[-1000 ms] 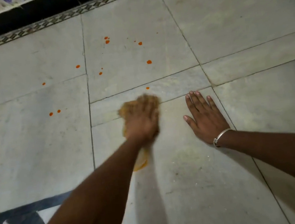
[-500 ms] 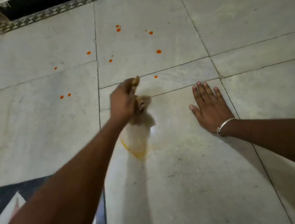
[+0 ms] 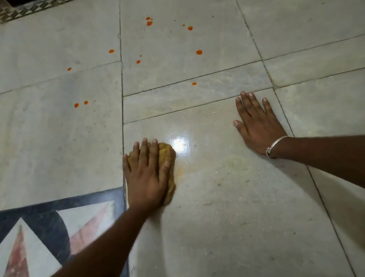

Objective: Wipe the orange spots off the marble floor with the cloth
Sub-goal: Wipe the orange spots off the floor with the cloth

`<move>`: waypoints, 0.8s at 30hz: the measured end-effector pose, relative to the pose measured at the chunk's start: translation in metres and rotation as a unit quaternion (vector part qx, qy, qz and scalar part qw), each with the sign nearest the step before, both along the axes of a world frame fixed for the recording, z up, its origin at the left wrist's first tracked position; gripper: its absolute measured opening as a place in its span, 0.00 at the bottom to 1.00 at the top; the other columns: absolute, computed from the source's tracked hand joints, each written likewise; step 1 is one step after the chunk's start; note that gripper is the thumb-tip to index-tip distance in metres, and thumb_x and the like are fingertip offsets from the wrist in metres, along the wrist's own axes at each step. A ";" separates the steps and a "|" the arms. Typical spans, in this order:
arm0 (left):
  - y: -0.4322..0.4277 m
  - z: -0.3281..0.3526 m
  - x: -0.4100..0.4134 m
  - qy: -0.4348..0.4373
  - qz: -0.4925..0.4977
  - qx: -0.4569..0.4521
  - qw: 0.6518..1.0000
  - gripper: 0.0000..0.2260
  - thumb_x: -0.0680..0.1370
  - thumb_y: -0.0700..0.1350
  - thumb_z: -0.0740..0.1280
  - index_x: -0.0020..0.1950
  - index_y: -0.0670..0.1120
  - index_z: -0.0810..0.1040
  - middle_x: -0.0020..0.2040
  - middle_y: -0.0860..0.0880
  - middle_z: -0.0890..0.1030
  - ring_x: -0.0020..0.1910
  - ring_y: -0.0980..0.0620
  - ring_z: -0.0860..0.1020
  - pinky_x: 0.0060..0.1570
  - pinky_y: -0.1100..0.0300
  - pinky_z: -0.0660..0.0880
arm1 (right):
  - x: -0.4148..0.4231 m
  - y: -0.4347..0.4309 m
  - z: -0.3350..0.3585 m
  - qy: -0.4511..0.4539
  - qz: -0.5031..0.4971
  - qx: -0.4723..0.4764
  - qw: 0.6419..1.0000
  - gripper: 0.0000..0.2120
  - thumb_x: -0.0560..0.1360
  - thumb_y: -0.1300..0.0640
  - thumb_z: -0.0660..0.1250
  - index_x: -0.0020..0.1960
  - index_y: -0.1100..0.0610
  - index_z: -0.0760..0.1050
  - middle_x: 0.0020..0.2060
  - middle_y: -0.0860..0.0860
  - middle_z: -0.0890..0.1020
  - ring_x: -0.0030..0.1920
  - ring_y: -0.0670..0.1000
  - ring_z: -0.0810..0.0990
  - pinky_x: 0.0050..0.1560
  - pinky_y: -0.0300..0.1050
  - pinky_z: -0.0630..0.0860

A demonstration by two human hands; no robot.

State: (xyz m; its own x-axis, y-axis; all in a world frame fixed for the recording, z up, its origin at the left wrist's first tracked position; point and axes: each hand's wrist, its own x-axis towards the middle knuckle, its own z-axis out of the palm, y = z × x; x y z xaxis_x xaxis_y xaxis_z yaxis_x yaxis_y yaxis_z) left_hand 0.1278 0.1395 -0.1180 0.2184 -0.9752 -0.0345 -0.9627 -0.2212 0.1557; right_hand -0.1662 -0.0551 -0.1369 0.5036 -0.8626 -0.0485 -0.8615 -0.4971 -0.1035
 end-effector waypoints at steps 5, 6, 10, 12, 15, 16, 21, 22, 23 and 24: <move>0.010 -0.002 -0.100 0.010 0.009 -0.007 1.000 0.34 0.84 0.66 0.48 0.85 0.52 0.44 0.86 0.46 0.42 0.84 0.45 0.37 0.80 0.38 0.38 | 0.000 0.000 -0.002 0.001 0.005 -0.005 1.000 0.34 0.81 0.42 0.39 0.82 0.60 0.45 0.82 0.57 0.49 0.82 0.55 0.46 0.80 0.59 0.43; -0.005 -0.002 -0.110 0.009 -0.007 -0.014 1.000 0.33 0.84 0.65 0.49 0.85 0.53 0.45 0.86 0.46 0.43 0.84 0.44 0.38 0.80 0.39 0.37 | 0.000 -0.001 -0.002 0.001 0.002 -0.009 1.000 0.34 0.81 0.42 0.39 0.82 0.60 0.45 0.82 0.57 0.49 0.82 0.55 0.46 0.80 0.59 0.43; -0.076 -0.006 -0.073 -0.007 0.018 -0.028 0.999 0.30 0.84 0.61 0.51 0.84 0.51 0.55 0.84 0.42 0.57 0.84 0.39 0.50 0.79 0.35 0.42 | 0.000 -0.002 -0.001 -0.005 0.008 0.010 1.000 0.35 0.81 0.42 0.39 0.82 0.60 0.46 0.82 0.57 0.50 0.82 0.55 0.46 0.80 0.58 0.42; -0.081 -0.010 -0.028 -0.047 0.097 -0.044 0.993 0.30 0.83 0.59 0.52 0.83 0.48 0.59 0.82 0.38 0.62 0.82 0.35 0.56 0.77 0.29 0.50 | -0.004 -0.002 -0.001 -0.006 0.011 0.012 1.000 0.35 0.81 0.41 0.39 0.82 0.59 0.45 0.82 0.56 0.49 0.82 0.54 0.45 0.80 0.58 0.41; -0.034 -0.005 -0.024 -0.013 0.223 -0.031 0.974 0.31 0.83 0.60 0.49 0.83 0.47 0.60 0.82 0.39 0.63 0.83 0.37 0.55 0.78 0.31 0.50 | -0.007 -0.001 -0.001 -0.006 0.017 0.010 1.000 0.34 0.81 0.41 0.39 0.82 0.58 0.45 0.82 0.55 0.49 0.82 0.54 0.45 0.80 0.58 0.42; -0.020 -0.004 -0.047 -0.003 0.234 -0.038 0.971 0.31 0.83 0.61 0.49 0.83 0.46 0.60 0.82 0.38 0.62 0.83 0.36 0.55 0.78 0.31 0.49 | -0.006 -0.001 -0.002 -0.005 0.016 0.001 1.000 0.34 0.81 0.41 0.39 0.82 0.59 0.45 0.82 0.56 0.49 0.82 0.54 0.46 0.80 0.59 0.42; -0.052 -0.002 -0.120 0.026 0.033 -0.036 0.998 0.34 0.82 0.64 0.54 0.84 0.48 0.58 0.84 0.40 0.57 0.84 0.39 0.51 0.80 0.36 0.43 | -0.007 -0.002 -0.004 -0.005 0.014 -0.010 1.000 0.34 0.81 0.41 0.39 0.82 0.59 0.45 0.82 0.56 0.49 0.82 0.55 0.47 0.80 0.59 0.43; -0.067 -0.003 -0.106 0.016 0.023 -0.040 0.999 0.33 0.81 0.62 0.54 0.83 0.48 0.60 0.83 0.40 0.60 0.83 0.38 0.53 0.80 0.35 0.45 | -0.007 -0.003 -0.005 -0.006 0.017 -0.008 1.000 0.35 0.81 0.41 0.38 0.82 0.59 0.46 0.82 0.56 0.49 0.82 0.55 0.47 0.80 0.59 0.43; -0.078 -0.007 -0.085 0.008 0.039 -0.052 0.998 0.32 0.81 0.61 0.55 0.82 0.47 0.64 0.81 0.39 0.64 0.82 0.36 0.57 0.79 0.33 0.47 | -0.007 -0.004 -0.004 -0.006 0.021 -0.003 1.000 0.35 0.81 0.41 0.38 0.82 0.59 0.45 0.82 0.56 0.49 0.82 0.55 0.46 0.80 0.59 0.43; -0.084 -0.008 -0.063 0.008 0.074 -0.060 0.995 0.30 0.81 0.59 0.54 0.81 0.46 0.66 0.80 0.38 0.66 0.81 0.35 0.59 0.79 0.31 0.49 | -0.007 -0.003 -0.002 -0.003 0.022 0.003 1.000 0.35 0.81 0.40 0.38 0.82 0.59 0.45 0.82 0.56 0.49 0.82 0.54 0.46 0.80 0.59 0.43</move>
